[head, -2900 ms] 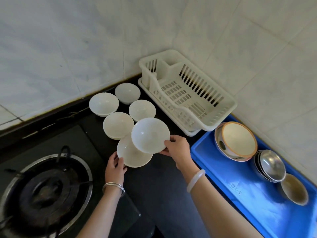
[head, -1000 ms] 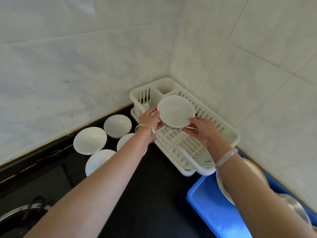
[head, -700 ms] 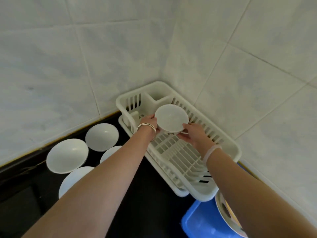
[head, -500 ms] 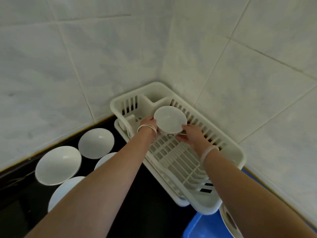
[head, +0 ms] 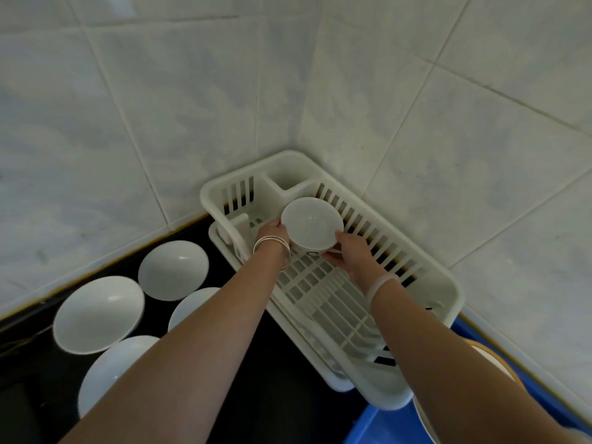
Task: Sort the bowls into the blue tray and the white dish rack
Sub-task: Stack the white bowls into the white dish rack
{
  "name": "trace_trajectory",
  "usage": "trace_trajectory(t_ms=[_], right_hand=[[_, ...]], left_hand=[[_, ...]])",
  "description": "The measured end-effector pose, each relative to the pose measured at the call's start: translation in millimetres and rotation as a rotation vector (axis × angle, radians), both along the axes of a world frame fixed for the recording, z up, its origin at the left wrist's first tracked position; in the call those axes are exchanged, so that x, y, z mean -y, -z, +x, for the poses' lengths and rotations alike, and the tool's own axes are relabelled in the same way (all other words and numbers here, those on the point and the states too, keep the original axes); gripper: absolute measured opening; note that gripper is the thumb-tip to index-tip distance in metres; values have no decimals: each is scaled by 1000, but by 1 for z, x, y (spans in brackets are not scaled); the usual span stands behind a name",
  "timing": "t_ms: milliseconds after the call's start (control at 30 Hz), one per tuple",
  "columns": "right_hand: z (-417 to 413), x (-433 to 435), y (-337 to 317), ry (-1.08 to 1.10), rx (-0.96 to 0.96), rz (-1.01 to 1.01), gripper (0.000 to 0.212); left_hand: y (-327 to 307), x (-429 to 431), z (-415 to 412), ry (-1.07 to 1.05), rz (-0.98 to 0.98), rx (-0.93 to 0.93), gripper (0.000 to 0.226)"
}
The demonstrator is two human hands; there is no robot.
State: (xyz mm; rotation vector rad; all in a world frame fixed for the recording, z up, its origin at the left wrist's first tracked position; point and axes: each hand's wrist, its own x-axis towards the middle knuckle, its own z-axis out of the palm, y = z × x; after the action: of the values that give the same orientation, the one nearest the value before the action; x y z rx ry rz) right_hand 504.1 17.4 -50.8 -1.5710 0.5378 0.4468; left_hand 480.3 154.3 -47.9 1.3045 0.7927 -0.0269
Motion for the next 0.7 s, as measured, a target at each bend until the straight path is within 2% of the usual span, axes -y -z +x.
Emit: trace_trajectory(t_ms=[233,333,467,567,700], right_hand=[[-11,-3,-12,-26,-22,-157,34],[-21,1,-24,-84,61,-240,40],[-39,2,-50,-174,182,-365,48],[-56,-8,-71,-218,253,-333,42],[-106,-31,-91,-313,311,-246,33]], left_hand=[[-10,-2,-10,95,187,-51,36],[-23,-4,-17,172,234,-69,39],[-41,-6,-39,185,204,-9,37],[-52,-10,-69,151,183,81,33],[-64,-34,-131,153,339,142,31]])
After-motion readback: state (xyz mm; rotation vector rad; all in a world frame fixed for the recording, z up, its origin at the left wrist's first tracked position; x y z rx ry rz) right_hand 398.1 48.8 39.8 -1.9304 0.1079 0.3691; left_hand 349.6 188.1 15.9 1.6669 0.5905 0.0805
